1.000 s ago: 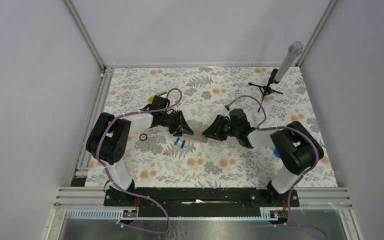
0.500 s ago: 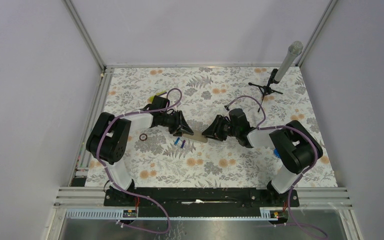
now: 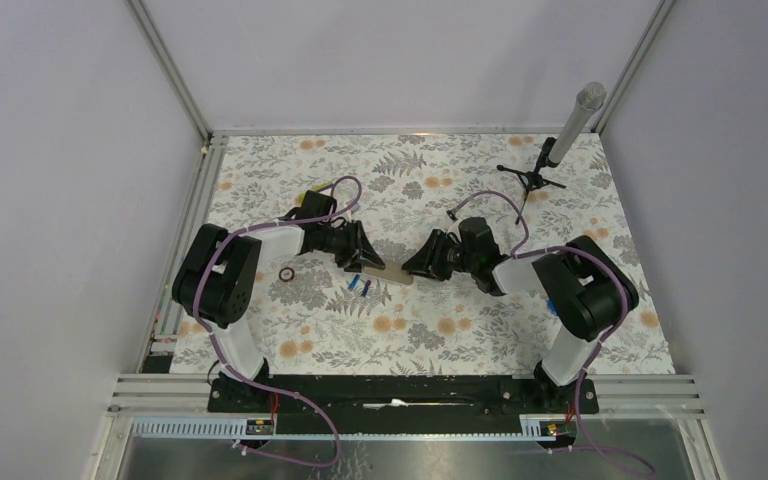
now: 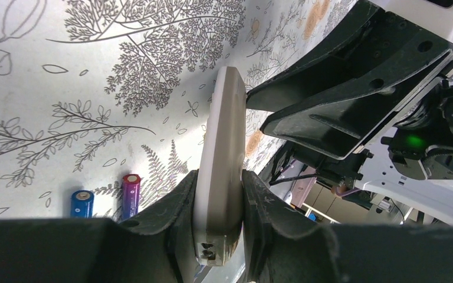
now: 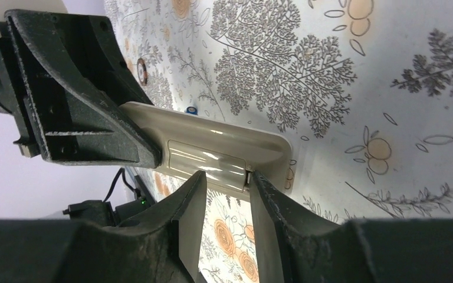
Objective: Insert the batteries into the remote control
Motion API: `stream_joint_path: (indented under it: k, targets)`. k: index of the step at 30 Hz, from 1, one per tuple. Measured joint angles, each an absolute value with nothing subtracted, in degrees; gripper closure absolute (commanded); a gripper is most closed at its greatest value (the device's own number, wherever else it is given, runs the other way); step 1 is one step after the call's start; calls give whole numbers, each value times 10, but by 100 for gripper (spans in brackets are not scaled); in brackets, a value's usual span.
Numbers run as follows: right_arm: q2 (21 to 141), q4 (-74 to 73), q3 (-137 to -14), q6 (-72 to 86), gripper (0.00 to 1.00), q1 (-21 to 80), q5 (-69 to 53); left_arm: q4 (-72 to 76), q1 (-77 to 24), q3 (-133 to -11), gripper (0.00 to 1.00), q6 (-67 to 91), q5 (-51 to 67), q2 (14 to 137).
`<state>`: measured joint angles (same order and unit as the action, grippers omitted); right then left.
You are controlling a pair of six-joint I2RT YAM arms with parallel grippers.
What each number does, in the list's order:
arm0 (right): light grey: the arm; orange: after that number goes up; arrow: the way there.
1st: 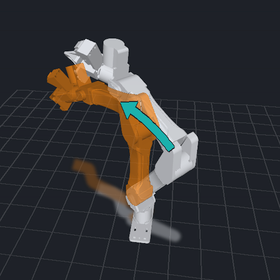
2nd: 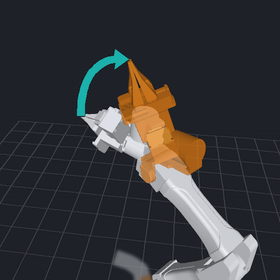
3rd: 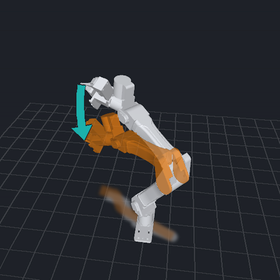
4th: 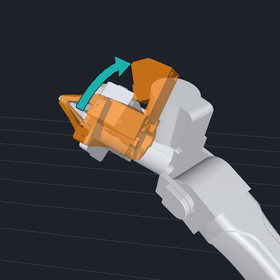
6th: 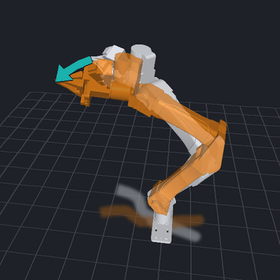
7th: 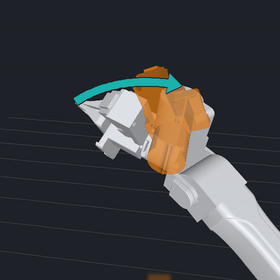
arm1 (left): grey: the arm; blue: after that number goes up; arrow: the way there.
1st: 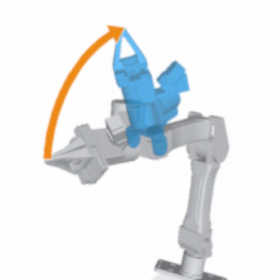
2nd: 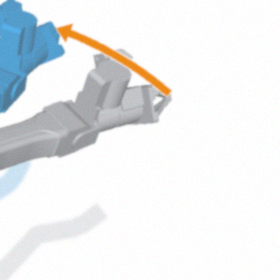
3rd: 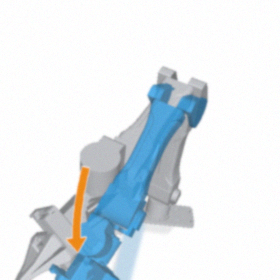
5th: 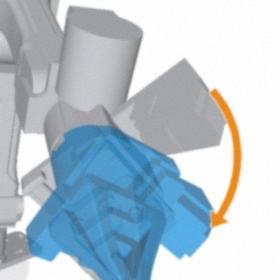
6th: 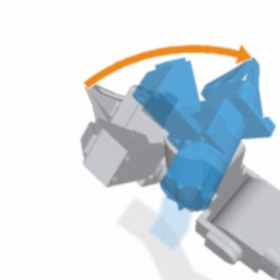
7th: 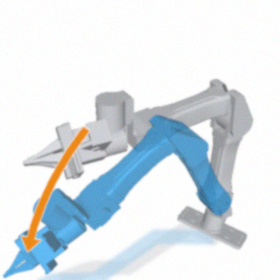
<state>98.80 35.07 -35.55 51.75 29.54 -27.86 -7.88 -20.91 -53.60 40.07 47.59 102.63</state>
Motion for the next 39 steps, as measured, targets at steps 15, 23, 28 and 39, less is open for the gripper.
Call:
stream_joint_path:
  k: [15,23,28,39]
  targets:
    - [1114,646,-322,617,62,263,-399,-111,-200,-548,100,383,471,1029]
    - [1125,671,-322,635,62,262,-400,-143,-201,-562,100,375,447,1026]
    - [1117,657,-322,635,63,262,-395,-155,-208,-568,100,376,430,1018]
    - [1062,593,-319,606,62,263,-375,-186,-216,-582,100,375,397,1009]
